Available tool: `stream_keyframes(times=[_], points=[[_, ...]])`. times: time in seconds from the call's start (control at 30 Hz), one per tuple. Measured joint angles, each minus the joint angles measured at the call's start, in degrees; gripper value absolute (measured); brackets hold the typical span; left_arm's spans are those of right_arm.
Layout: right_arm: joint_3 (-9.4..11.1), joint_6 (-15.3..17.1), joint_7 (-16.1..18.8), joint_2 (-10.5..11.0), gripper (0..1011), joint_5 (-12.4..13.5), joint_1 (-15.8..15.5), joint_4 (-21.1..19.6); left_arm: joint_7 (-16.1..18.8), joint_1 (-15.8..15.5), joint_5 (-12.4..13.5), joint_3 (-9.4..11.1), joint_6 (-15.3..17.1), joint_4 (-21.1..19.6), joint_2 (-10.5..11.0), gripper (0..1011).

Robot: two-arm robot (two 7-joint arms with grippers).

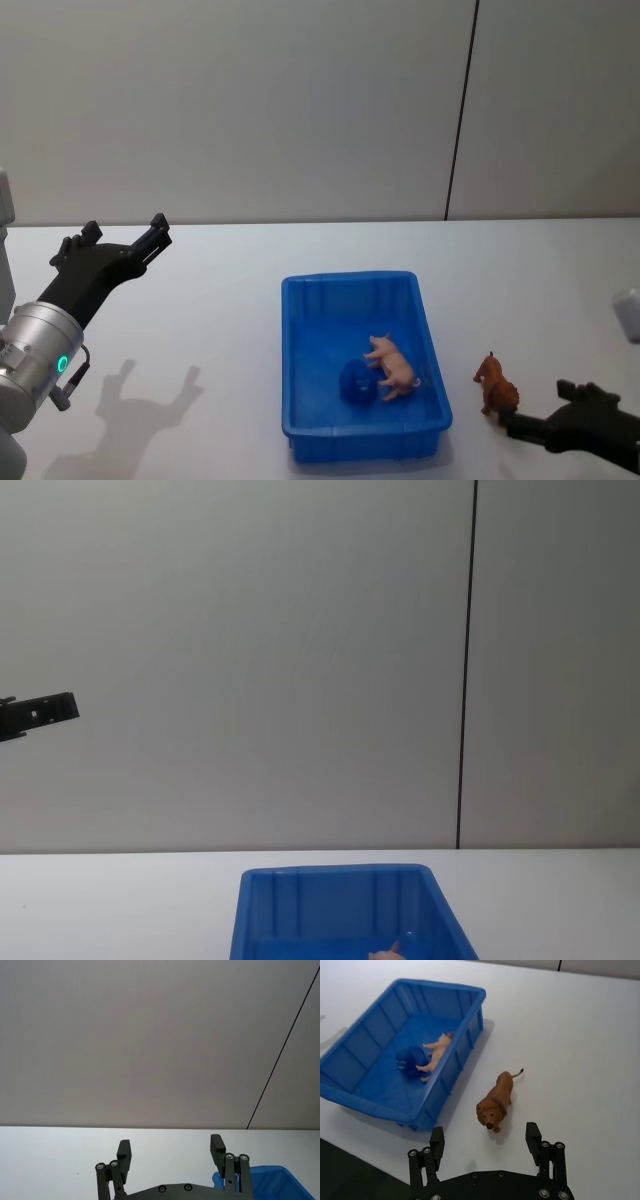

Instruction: Pick up the two dolls from the table and place them into the box.

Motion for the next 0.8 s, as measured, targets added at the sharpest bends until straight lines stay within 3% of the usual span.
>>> stream_keyframes(times=[0.8], points=[[-5.36, -1.70, -1.88, -8.16, 1001, -8.88, 8.19, 11.35, 0.00, 0.00, 0.00, 0.00, 0.00, 0.00, 0.00, 1001]])
